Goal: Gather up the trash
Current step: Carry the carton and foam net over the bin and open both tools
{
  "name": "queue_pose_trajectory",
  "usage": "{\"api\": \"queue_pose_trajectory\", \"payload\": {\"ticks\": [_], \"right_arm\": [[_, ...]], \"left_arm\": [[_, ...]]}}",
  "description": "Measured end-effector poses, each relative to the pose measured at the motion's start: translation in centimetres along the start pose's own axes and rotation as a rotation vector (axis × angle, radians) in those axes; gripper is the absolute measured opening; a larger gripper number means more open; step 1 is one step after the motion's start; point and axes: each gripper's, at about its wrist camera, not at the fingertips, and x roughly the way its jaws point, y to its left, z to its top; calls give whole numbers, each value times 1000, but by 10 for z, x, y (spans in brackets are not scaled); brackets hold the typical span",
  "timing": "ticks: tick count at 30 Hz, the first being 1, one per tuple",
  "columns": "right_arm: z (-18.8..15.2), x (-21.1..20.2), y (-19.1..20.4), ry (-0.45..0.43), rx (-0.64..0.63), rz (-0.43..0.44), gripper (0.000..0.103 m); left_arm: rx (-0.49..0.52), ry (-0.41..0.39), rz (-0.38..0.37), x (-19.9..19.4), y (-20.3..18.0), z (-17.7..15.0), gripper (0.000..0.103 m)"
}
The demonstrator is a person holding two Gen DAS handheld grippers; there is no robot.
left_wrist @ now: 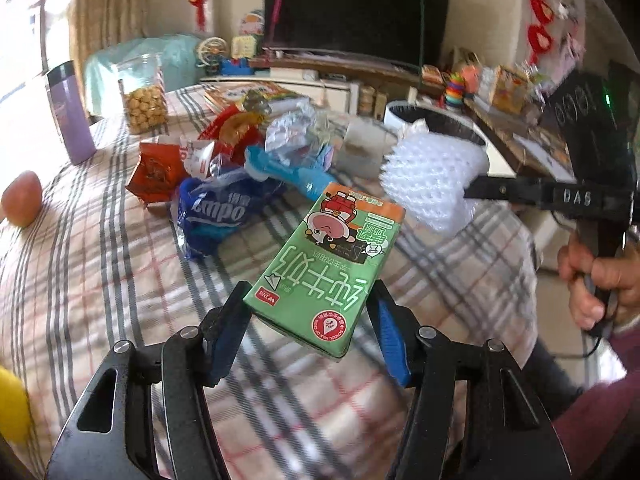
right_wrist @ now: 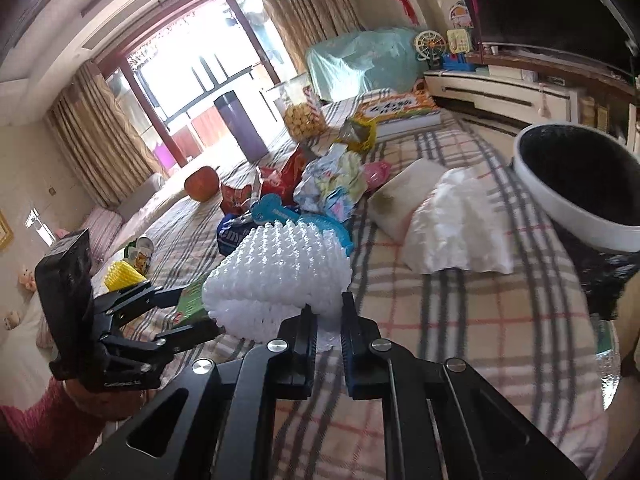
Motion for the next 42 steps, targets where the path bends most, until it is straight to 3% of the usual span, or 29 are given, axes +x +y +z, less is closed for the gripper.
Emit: {"api": "queue_pose_trajectory", "payload": {"ticks": [13,27,42], "right_arm": [[4,-39,-43,-48,47,-74,10],[39,-67,-101,-91,77,-178,10],[74,-61,-173,-52,112,-288,10]], "left_arm": [[-65,9,-8,19,-42,30,58],[-20,25,-11,55,-78,96,58],[32,67,-12,109,-111,167,58]]}}
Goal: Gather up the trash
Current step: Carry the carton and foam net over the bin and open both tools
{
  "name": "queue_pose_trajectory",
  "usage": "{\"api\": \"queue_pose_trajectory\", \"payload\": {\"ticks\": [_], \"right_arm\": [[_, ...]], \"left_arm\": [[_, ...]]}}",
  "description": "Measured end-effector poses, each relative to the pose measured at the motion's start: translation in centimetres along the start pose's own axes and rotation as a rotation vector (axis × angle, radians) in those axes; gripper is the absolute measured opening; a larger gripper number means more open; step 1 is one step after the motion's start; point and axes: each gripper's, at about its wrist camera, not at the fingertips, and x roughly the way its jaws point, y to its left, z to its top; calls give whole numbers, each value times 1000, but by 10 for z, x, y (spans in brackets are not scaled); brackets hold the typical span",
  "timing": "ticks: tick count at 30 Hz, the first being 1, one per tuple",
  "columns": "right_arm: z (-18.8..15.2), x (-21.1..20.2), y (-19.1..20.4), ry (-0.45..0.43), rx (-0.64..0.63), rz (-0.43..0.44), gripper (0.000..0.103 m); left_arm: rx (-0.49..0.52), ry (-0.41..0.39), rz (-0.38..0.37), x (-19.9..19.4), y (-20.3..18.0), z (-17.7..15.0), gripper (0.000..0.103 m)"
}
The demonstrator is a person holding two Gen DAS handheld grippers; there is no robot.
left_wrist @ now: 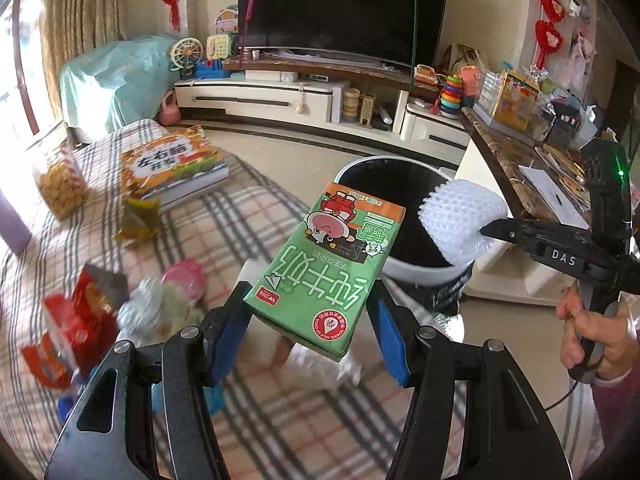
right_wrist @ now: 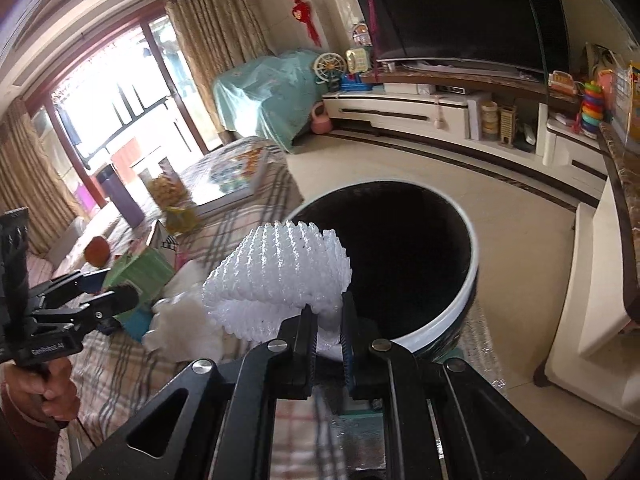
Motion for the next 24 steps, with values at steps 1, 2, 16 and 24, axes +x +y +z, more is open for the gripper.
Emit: {"api": "queue_pose_trajectory", "payload": {"ticks": [1,2,16,24], "right_arm": [[2,1,-3,3,1,-3,10],[4,2,-5,7,1,-9,10],[33,33,-32,83,-51,-90,10],[39,44,-40,112,-56,-105,10]], "left_arm": [[1,5,-2,3,-2,4,58],[3,10,-4,8,-4,8,58],[54,100,16,67,-39,45,58],[69,129,10,91,-50,55,58]]}}
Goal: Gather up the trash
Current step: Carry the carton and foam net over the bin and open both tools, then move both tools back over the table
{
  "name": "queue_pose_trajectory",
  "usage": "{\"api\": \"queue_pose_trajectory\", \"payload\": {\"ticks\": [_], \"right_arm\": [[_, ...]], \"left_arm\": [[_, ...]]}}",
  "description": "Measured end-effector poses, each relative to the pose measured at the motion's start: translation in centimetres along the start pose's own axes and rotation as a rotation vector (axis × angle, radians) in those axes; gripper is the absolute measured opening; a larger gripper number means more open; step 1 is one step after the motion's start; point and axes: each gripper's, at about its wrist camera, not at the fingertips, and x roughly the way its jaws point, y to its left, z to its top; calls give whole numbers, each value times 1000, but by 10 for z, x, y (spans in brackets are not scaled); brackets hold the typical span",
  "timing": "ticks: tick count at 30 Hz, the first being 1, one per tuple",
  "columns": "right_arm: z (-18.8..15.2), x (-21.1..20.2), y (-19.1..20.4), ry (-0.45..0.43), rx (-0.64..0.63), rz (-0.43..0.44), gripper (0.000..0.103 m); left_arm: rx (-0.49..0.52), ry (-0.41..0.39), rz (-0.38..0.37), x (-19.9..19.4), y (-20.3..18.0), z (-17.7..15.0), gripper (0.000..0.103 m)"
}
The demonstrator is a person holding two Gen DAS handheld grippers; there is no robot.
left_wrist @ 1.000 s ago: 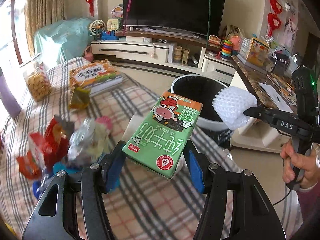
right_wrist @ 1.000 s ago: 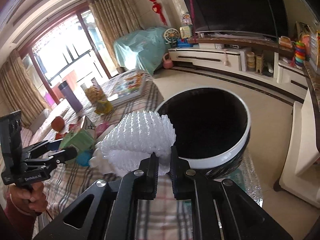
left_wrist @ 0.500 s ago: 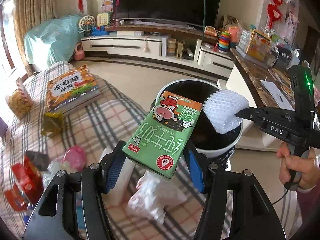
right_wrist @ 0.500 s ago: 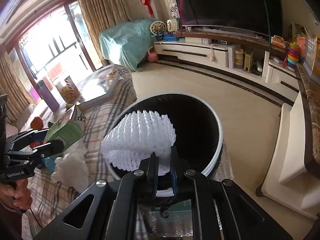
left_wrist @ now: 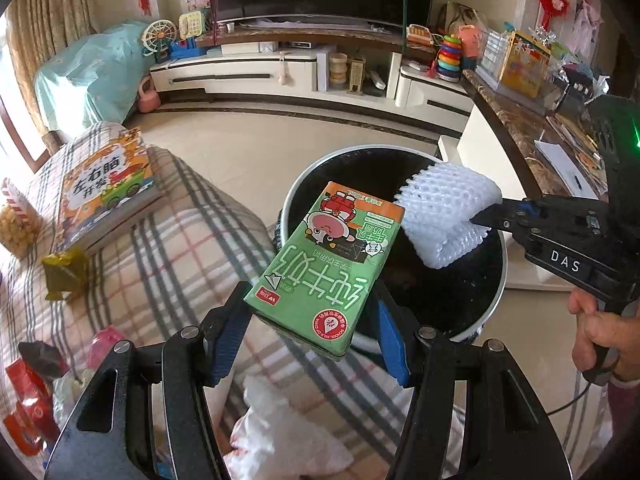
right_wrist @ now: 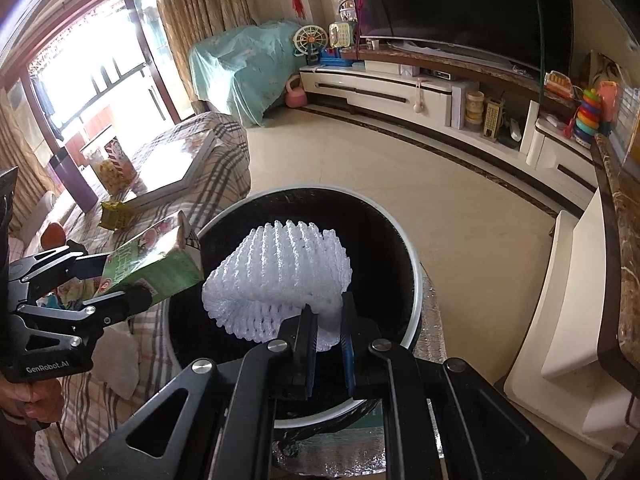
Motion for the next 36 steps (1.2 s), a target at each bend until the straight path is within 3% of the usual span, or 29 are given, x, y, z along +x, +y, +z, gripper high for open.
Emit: {"api": "queue_pose_trajectory", "payload": {"ticks": [8,14,16,18,21,24,31,34,36], "right_arm": [[4,9,-5,25,-15,-13,11],[5,13,-13,46,10,-3,17],[5,11,-16,42,25,1,25],[6,6,-20,31,40,6,43],[5,-4,-21,2,56,3,48],[2,-12,-20,-23,74,14,63],[-2,-18,-10,-43,70,2,67],[-4,-16,-6,-39,56,-23,80],[-5,-11,-4,-23,45,-51,80]], "left_arm": [[25,7,8,14,-12,10,59],[23,19,-3,18,-15,14,64],[17,20,-5,17,-15,13,74],[13,11,-6,15,-14,12,76],[-5,-3,-11,9,-11,10,78],[-27,-14,-16,4,-5,5,81],[-83,-61,8,-26,15,-20,82],[-128,-81,-8,-43,28,-36,82],[-146,-94,-5,-53,35,-47,82]]}}
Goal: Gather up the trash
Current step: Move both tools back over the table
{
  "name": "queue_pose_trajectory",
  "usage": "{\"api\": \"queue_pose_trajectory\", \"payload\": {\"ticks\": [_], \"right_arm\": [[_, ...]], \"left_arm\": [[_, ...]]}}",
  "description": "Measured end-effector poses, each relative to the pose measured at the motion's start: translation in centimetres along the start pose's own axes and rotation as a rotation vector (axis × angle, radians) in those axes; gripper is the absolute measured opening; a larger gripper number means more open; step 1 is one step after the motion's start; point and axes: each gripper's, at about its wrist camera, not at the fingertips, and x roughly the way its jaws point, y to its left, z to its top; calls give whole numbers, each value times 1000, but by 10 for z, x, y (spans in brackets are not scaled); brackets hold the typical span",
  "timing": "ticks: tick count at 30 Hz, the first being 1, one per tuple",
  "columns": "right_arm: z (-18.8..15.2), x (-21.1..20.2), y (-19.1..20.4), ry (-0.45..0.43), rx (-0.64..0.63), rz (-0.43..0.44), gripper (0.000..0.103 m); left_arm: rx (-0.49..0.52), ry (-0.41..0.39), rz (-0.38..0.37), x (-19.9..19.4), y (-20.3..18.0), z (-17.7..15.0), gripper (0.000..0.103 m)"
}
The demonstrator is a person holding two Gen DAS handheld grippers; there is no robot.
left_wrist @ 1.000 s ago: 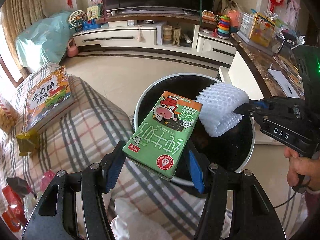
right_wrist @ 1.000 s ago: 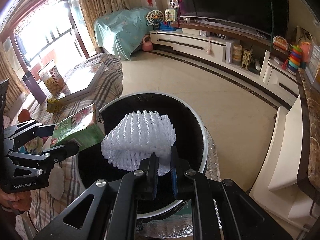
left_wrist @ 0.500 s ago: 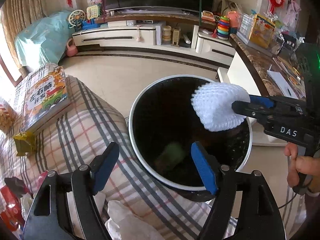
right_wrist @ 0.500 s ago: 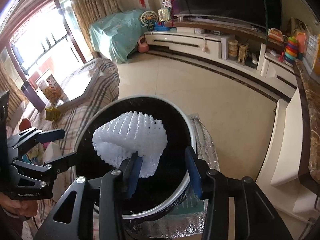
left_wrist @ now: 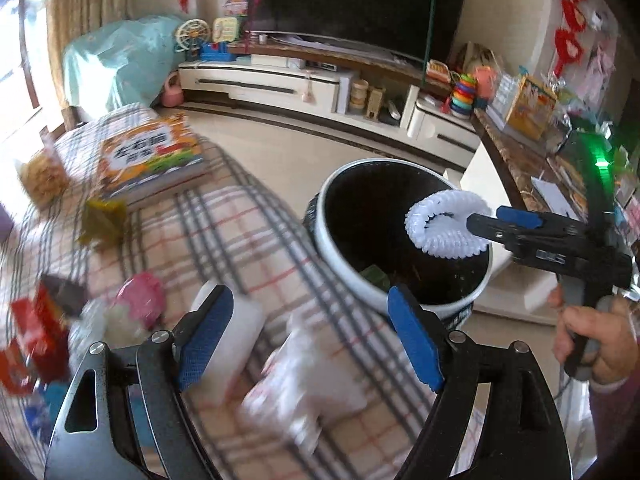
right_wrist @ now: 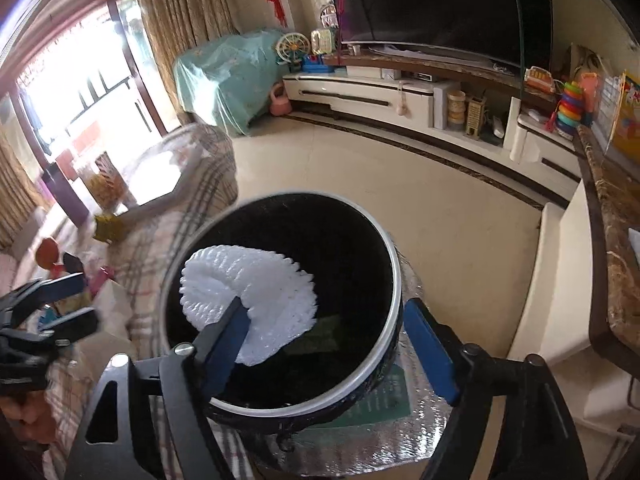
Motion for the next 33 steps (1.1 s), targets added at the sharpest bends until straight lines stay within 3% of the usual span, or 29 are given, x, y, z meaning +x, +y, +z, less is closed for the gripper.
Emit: {"api": "queue_pose_trajectory", "payload": {"ticks": [8,18,26,33], "right_arm": [[-18,21,8,135,-49,-106,80],[-44,-11,21,80,-5,-66,88],[-60,-32,59,6,62,75,88],[-82,-32,105,-7,83,195,88]], "left_arm": [[-59,-43,31,-46,33,-43,82],[-134,-27,77,-80,77,-102,82],[-238,-23,134,-95,120,-145,82],[-316,-12,179,-102,150,-174,82]]}}
